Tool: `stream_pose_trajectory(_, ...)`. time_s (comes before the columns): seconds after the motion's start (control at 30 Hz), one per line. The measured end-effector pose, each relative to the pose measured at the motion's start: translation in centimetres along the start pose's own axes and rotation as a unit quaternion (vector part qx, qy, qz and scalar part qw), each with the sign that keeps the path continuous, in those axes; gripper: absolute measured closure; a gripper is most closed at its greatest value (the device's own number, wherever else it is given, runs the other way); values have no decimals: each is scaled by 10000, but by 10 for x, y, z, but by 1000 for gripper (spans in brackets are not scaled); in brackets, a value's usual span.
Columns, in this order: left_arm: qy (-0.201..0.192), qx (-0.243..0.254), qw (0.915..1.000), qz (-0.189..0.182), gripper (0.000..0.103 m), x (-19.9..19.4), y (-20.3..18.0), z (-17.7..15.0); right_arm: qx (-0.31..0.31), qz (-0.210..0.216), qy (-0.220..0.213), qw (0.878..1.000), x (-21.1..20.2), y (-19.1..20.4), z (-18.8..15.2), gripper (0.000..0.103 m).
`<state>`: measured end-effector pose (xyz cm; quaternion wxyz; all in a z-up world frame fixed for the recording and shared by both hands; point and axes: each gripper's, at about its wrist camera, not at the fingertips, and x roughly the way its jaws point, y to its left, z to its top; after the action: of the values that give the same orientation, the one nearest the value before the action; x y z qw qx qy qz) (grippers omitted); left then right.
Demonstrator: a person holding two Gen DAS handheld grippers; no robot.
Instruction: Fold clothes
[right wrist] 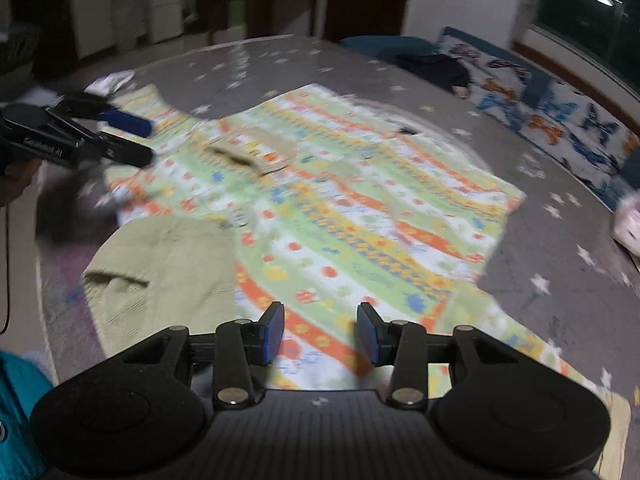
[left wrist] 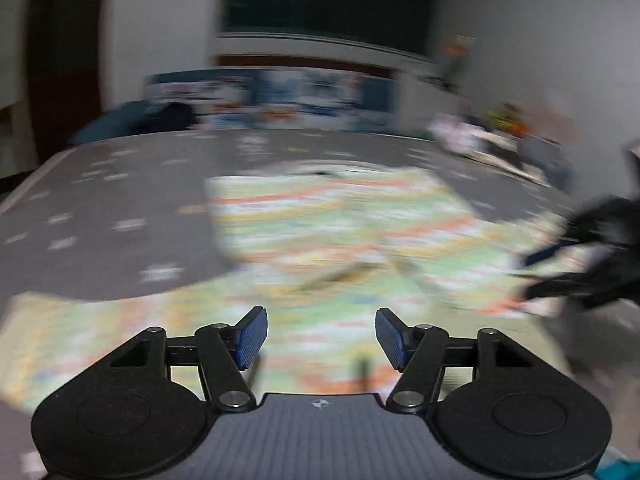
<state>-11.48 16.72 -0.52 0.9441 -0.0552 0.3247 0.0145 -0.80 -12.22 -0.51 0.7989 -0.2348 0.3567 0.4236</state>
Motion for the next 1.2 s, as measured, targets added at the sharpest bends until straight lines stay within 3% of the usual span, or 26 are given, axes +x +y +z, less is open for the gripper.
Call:
stream_pose_trajectory(0.13, 16, -563, 9921, 1119, 40, -1, 55, -5, 536, -305, -129, 9980, -10, -25, -8, 57)
stream_pose_trajectory(0.23, -68, -744, 9782, 1936, 39, -5, 86, -12, 851, -539, -225, 9947, -19, -43, -17, 55)
stream_pose_trajectory(0.4, -82, -1074, 9518, 2872, 32, -6, 121, -20, 1345, -959, -303, 9858, -28, -71, -33, 51)
stream_pose_trajectory(0.47, -2, -1153, 9498, 2910, 32, -3, 129, -22, 1535, -1106, -299, 9815, -30, -80, -41, 51)
stream_pose_trajectory(0.57, -36, -1013, 9563, 2743, 38, -4, 131, -26, 1779, -1317, -288, 9748, -32, -93, -52, 50)
stream_pose_trajectory(0.63, -56, -909, 9621, 2570, 64, 1, 126, -24, 1932, -1421, -288, 9704, -34, -99, -59, 49)
stream_pose_trajectory(0.67, -54, -890, 9648, 2474, 71, 2, 124, -23, 2013, -1466, -289, 9681, -35, -103, -63, 49)
stream_pose_trajectory(0.7, -34, -833, 9647, 2500, 88, 4, 122, -22, 2091, -1510, -291, 9657, -35, -105, -66, 49)
stream_pose_trajectory(0.73, -10, -767, 9638, 2555, 92, 6, 120, -20, 2154, -1552, -293, 9637, -36, -108, -69, 48)
stream_pose_trajectory(0.93, 6, -662, 9506, 3033, 93, 10, 121, -22, 2436, -1723, -199, 9542, -35, -117, -91, 46)
stream_pose_trajectory(1.03, 40, -724, 9499, 3041, 92, 11, 124, -21, 2503, -1743, -268, 9520, -37, -119, -99, 45)
stream_pose_trajectory(1.2, 138, -801, 9470, 3109, 75, 11, 127, -15, 2581, -1803, -330, 9486, -43, -124, -97, 45)
